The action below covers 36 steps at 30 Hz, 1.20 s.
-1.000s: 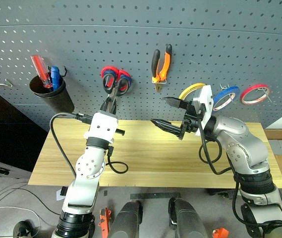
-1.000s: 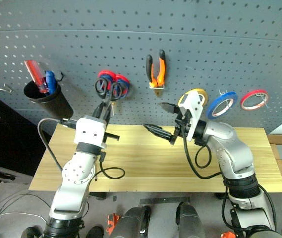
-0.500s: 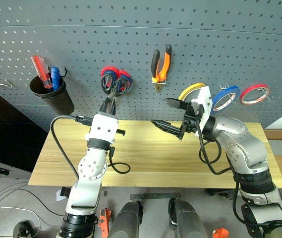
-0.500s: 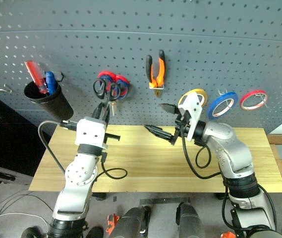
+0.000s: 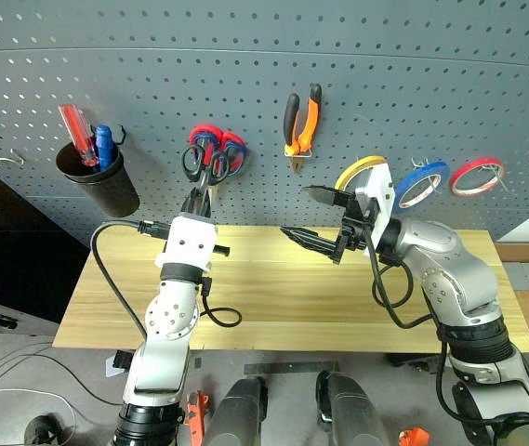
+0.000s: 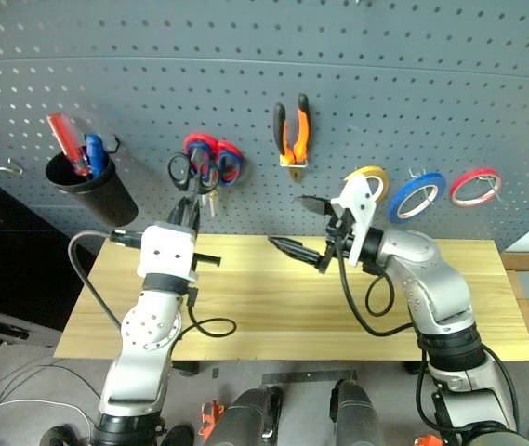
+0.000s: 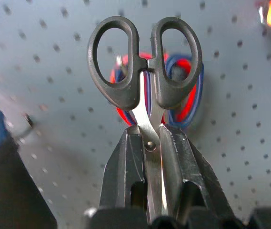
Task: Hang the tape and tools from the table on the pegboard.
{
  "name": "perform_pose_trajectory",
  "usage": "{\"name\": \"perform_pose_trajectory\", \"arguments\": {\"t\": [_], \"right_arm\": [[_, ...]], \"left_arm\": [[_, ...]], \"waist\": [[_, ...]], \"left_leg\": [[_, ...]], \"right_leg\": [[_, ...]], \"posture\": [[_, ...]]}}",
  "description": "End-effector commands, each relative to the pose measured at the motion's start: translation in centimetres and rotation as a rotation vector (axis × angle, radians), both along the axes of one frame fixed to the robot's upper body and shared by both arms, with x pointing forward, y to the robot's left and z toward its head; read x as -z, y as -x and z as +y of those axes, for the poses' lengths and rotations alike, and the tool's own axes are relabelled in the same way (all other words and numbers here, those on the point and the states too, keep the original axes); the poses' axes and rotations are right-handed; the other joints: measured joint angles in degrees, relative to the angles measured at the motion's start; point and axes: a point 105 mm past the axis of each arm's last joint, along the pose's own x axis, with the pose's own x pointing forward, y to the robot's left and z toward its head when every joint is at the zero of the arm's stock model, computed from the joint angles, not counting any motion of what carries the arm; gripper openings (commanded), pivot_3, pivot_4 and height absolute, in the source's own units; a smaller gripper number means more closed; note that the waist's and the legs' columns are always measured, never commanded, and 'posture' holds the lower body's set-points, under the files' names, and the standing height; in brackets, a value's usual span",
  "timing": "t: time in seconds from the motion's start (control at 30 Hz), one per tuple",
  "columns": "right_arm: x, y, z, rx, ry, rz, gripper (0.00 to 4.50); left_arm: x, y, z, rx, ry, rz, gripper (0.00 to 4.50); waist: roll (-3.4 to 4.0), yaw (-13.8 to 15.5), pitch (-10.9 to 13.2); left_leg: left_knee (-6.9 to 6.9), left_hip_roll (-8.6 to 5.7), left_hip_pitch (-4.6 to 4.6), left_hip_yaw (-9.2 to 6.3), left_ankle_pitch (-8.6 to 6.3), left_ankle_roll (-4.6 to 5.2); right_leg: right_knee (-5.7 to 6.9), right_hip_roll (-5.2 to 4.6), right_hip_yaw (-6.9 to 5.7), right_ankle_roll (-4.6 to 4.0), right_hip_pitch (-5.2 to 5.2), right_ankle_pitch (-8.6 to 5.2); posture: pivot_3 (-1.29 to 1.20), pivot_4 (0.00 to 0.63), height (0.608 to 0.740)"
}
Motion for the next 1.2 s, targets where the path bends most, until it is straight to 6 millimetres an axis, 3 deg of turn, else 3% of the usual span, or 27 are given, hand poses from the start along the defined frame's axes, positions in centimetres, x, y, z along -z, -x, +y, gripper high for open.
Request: {"name": "perform_pose_trajectory", "arguments": {"t": [0.03,0.33,0.53,0.57,0.83,0.97,1.1,1.2], "right_arm": [[-1.4,0.4,0.1,-0.011,-0.015,-0.067,4.50],[-1.0,-0.8,-0.3,0.050,-0.013,-0.069,4.50],[-0.9,-1.2,-0.8,0.065,-0.006,-0.073,4.50],[-0.9,-1.3,-0.8,0.067,-0.004,-0.071,4.50],[-0.3,-1.3,-1.3,0.051,0.019,-0.036,4.50],[-0.3,-1.3,-1.7,0.040,0.041,-0.021,4.50],[0.5,-0.7,-1.9,0.003,0.077,0.017,4.50],[1.5,-0.3,-1.6,-0.030,0.110,0.040,4.50]], "left_arm": [[-0.8,-0.2,0.0,0.007,0.007,-0.034,0.16],[1.4,-4.0,1.2,-0.026,0.121,0.118,0.16],[1.7,-4.1,3.4,-0.072,0.170,0.158,0.16],[1.6,-4.0,3.6,-0.066,0.157,0.162,0.84],[0.9,-2.4,6.8,-0.082,0.174,0.201,3.44],[1.1,-0.9,7.8,-0.065,0.180,0.243,3.44],[2.0,0.5,10.1,-0.161,0.231,0.291,3.44],[4.9,1.8,11.2,-0.236,0.302,0.398,3.44]], "waist": [[0.00,-0.01,0.00],[-0.03,-0.02,-0.69],[-0.04,-1.22,-1.86],[-0.03,-1.50,-1.89],[-0.05,-1.34,-1.86],[0.01,-1.34,-1.68],[0.02,-1.25,-1.48],[0.02,-1.24,-1.43]], "left_leg": [[0.00,0.00,0.00,0.00,0.00,0.00],[0.05,0.00,0.01,0.03,0.01,-0.01],[0.04,0.01,0.11,0.12,0.01,-0.01],[0.04,0.02,0.13,0.11,0.01,-0.01],[0.04,0.01,0.11,0.08,-0.01,0.02],[0.00,0.02,0.10,0.04,-0.03,0.05],[0.00,0.02,0.11,0.01,-0.14,0.24],[0.00,0.02,0.11,0.01,-0.14,0.24]], "right_leg": [[0.00,0.00,0.00,0.00,0.00,0.00],[0.05,0.01,0.00,0.00,0.00,0.01],[0.08,0.03,0.09,0.00,0.03,0.01],[0.11,0.03,0.09,0.00,0.04,0.01],[0.06,0.04,0.11,-0.01,0.04,0.01],[0.02,0.03,0.10,-0.01,0.03,0.00],[0.03,0.03,0.11,-0.01,0.06,0.00],[0.02,0.02,0.13,-0.01,0.06,0.00]], "posture": [[0.00,0.202,0.740],[0.00,0.178,0.740],[0.02,0.199,0.740],[0.02,0.206,0.740],[0.05,0.253,0.740],[0.05,0.276,0.740],[0.06,0.279,0.740],[0.06,0.283,0.740]]}}
